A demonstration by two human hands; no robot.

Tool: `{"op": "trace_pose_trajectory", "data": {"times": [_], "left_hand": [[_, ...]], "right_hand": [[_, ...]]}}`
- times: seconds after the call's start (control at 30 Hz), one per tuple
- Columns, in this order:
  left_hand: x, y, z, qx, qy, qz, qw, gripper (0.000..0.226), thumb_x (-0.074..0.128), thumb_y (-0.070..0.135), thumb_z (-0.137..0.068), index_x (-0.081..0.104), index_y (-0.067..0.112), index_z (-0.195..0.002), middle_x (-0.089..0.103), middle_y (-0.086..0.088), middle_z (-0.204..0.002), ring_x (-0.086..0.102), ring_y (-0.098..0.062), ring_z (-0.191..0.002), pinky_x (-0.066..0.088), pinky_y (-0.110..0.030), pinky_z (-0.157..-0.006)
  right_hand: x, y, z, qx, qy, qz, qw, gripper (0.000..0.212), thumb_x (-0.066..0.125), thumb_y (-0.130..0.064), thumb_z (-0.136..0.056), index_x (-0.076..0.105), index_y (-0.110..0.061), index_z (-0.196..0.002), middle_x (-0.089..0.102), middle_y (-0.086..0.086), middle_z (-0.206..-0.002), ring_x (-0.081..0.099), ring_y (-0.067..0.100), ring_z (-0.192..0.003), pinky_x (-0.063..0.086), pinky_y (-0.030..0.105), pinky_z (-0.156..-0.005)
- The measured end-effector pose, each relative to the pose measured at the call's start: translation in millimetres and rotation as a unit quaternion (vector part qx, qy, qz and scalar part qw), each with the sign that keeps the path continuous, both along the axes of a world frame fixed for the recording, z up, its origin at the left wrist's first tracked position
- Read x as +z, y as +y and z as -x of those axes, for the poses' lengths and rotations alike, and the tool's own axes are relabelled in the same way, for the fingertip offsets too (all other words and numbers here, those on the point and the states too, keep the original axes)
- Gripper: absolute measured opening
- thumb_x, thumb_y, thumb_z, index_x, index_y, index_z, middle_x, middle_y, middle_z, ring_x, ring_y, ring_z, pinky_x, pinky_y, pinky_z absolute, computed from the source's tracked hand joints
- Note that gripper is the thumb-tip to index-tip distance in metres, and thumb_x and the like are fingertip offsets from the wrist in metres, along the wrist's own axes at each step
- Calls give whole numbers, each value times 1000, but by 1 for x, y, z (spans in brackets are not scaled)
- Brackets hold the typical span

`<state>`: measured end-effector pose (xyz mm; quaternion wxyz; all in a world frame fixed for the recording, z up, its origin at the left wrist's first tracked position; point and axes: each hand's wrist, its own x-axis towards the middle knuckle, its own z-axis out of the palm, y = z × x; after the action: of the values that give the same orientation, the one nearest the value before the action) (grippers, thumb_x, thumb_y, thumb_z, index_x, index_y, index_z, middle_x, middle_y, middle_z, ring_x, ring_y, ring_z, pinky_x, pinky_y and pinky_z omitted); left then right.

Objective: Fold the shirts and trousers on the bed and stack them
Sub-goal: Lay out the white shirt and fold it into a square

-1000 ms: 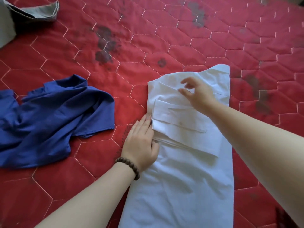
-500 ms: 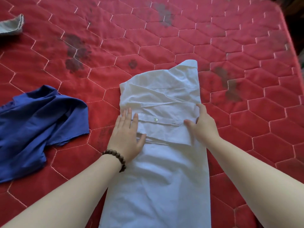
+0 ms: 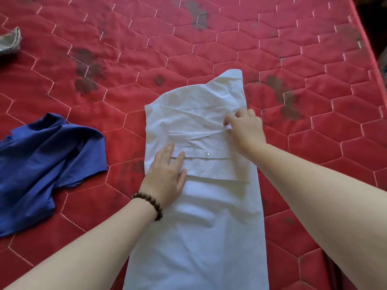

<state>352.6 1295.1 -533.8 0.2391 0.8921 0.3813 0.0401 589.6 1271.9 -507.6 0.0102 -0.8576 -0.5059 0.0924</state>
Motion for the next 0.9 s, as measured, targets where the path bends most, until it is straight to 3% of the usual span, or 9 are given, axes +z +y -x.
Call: {"op": "trace_pose_trajectory", "data": {"times": [0.13,0.2,0.3,0.43,0.57,0.67,0.83,0.9], "left_hand": [[0,4,-9,-10,36,-135,990,50,64,21,-84,57,5,-131,39,-22,-147,39,-39,-135,34,-52,-107],[-4,12,-20,-54,62,-147,986,56,50,29,-92,39,13,-145,22,-13,-158,18,-33,-146,16,-52,-116],[-21,27,-28,-65,185,-124,973,62,15,48,-98,-1,26,-153,-10,-2,-162,-14,-28,-147,-7,-50,-118],[-36,21,-26,-13,156,-116,981,63,10,56,-94,-6,37,-151,-10,-4,-161,-12,-32,-147,-6,-51,-118],[-39,15,-32,34,164,-134,977,63,7,59,-90,-9,43,-149,-11,-11,-161,-10,-44,-144,-2,-63,-113],[-41,14,-33,47,184,-134,972,63,4,61,-88,-15,46,-146,-16,-16,-159,-12,-48,-142,-3,-69,-109],[-31,20,-31,28,174,-84,981,69,7,68,-86,-17,45,-146,-22,-16,-157,-22,-36,-144,-10,-65,-110],[-28,17,-20,19,186,-95,978,72,2,68,-86,-23,36,-146,-19,-16,-158,-21,-30,-145,-9,-62,-113]], "right_hand": [[-4,-28,43,59,8,-143,988,31,59,-6,-84,62,-7,-115,52,17,-130,45,38,-120,30,45,-104],[-15,-36,66,121,78,-86,986,42,52,-13,-92,52,-7,-134,40,16,-148,32,34,-138,18,48,-115],[-38,-36,77,155,99,10,983,57,32,-37,-103,12,-21,-154,6,-5,-162,-1,14,-149,-7,40,-119],[-54,-42,55,153,17,31,988,59,24,-54,-100,2,-37,-152,-8,-6,-161,-9,15,-149,-13,48,-117],[-59,-61,25,36,9,17,999,64,22,-61,-95,5,-37,-152,-6,-8,-161,-10,14,-148,-9,47,-118],[-60,-66,20,41,3,16,999,68,13,-66,-91,4,-38,-152,-8,-9,-161,-12,15,-148,-7,49,-119],[-50,-58,20,54,-30,80,995,72,2,-68,-89,-7,-34,-152,-16,-4,-161,-17,17,-147,-12,53,-117],[-43,-58,28,42,-69,82,993,69,8,-61,-94,-2,-27,-154,-11,3,-162,-11,22,-148,-13,54,-116]]}}
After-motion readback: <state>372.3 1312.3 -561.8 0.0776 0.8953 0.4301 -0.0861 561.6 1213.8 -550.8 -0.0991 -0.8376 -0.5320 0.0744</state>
